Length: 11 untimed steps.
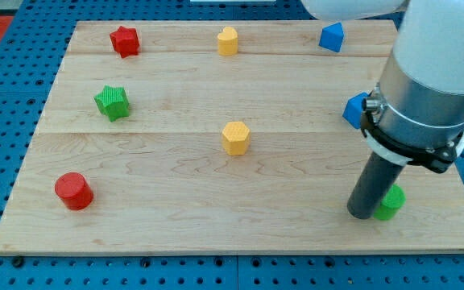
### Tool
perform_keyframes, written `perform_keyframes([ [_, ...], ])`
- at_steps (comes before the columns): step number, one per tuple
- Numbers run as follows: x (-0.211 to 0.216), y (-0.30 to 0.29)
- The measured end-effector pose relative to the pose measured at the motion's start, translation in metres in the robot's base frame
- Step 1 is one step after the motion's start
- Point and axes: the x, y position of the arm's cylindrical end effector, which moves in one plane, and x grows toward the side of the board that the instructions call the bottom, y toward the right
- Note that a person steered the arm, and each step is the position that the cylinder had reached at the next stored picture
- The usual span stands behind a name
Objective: Move your arm towards the yellow hexagon
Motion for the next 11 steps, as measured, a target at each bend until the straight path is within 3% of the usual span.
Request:
perform_keyframes([
  [2,-0.003,0.001],
  [5,-0.088,-0.018],
  [8,-0.106,-0.018],
  [11,-0.146,-0.088],
])
